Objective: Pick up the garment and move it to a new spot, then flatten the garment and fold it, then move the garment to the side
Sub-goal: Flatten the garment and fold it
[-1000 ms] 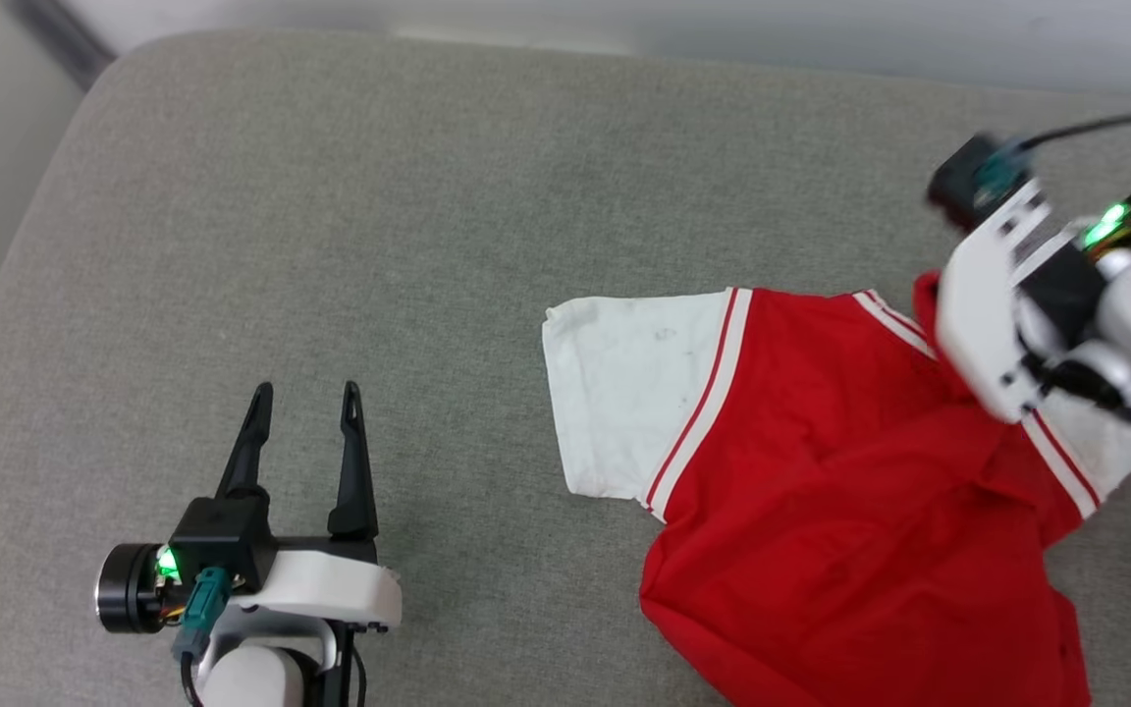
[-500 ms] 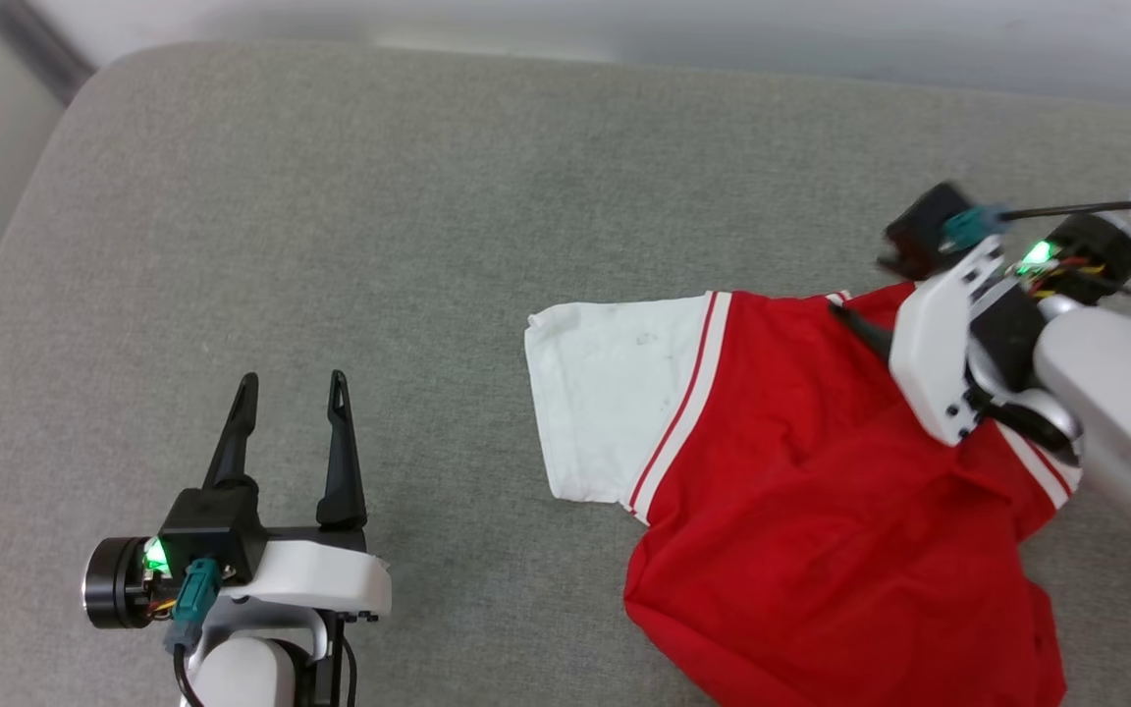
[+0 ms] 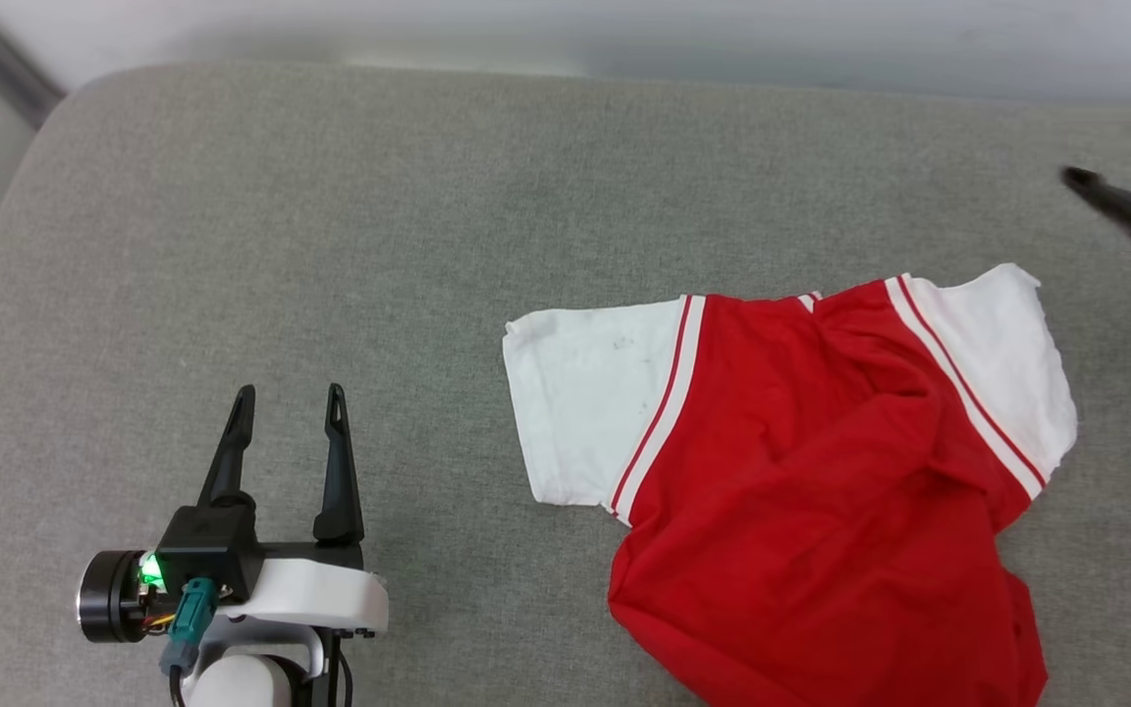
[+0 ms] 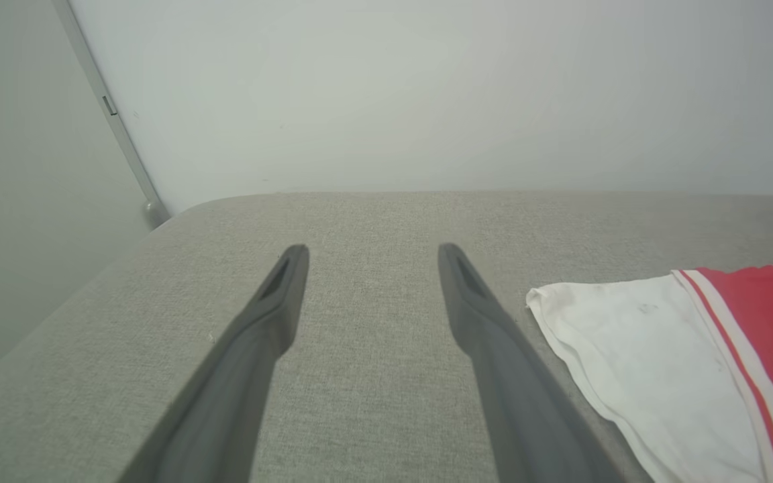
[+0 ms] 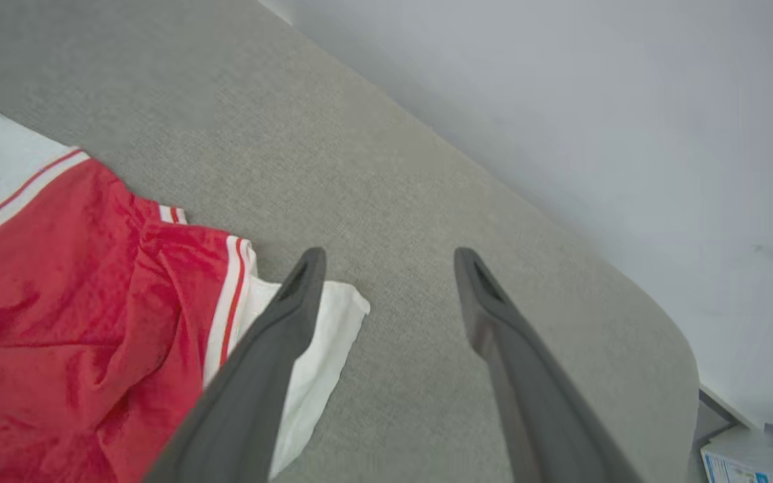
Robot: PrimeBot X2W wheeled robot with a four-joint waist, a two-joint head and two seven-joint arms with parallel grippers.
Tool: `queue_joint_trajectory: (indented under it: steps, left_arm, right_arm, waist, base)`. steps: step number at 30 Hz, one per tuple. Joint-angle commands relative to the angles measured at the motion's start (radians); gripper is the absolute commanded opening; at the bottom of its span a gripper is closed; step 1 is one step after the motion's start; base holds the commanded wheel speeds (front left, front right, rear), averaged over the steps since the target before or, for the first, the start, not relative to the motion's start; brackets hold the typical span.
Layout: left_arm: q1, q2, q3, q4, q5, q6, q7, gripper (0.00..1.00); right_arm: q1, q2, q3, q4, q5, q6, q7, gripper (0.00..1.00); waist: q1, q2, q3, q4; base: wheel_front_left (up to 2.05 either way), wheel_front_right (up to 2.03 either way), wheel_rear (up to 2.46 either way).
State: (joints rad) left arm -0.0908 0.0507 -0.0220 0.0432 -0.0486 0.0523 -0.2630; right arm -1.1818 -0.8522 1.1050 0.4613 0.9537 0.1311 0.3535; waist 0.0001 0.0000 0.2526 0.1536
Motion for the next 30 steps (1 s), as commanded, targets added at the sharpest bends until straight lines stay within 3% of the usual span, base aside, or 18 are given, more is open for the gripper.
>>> queue_joint_trajectory:
  steps: [1,5,10,23,24,25,30]
  left_arm:
    - [-0.010,-0.001,-0.004,-0.005,-0.005,-0.006,-0.002,1.00]
    - [-0.035,-0.001,-0.022,-0.013,-0.017,-0.001,-0.002,1.00]
    - [-0.071,-0.001,-0.051,-0.020,-0.032,0.009,-0.002,1.00]
    - [-0.122,-0.001,-0.080,-0.017,-0.048,0.029,-0.002,1.00]
    - [-0.122,-0.001,-0.077,-0.013,-0.046,0.030,-0.002,1.00]
    - [-0.122,-0.001,-0.073,-0.009,-0.042,0.028,-0.002,1.00]
    - [-0.124,0.002,-0.050,0.003,-0.031,0.014,-0.002,1.00]
  right_arm:
    - [-0.032,-0.034,0.007,-0.009,0.038,-0.001,0.109,1.00]
    - [-0.078,-0.084,0.006,0.001,0.086,-0.001,0.333,1.00]
    - [-0.095,-0.080,-0.009,0.043,0.082,-0.001,0.471,1.00]
    - [0.142,0.092,0.004,0.198,0.056,0.002,0.446,1.00]
    - [0.146,0.096,0.002,0.195,0.058,0.002,0.434,0.05]
    - [0.144,0.096,0.002,0.189,0.055,0.002,0.425,0.00]
    - [0.102,0.060,-0.015,0.153,0.054,0.001,0.372,0.00]
  waist:
    - [-0.0001,0.0000,0.024,0.012]
    - [-0.0001,0.0000,0.071,0.034]
    - [-0.0001,0.0000,0.133,0.064]
    - [-0.0001,0.0000,0.221,0.097]
    - [-0.0001,0.0000,0.216,0.094]
    - [-0.0001,0.0000,0.209,0.091]
    - [-0.0001,0.0000,0.169,0.068]
  base:
    - [0.00,0.00,0.00]
    - [0.00,0.00,0.00]
    - [0.00,0.00,0.00]
    - [0.00,0.00,0.00]
    - [0.00,0.00,0.00]
    - [0.00,0.00,0.00]
    - [0.00,0.00,0.00]
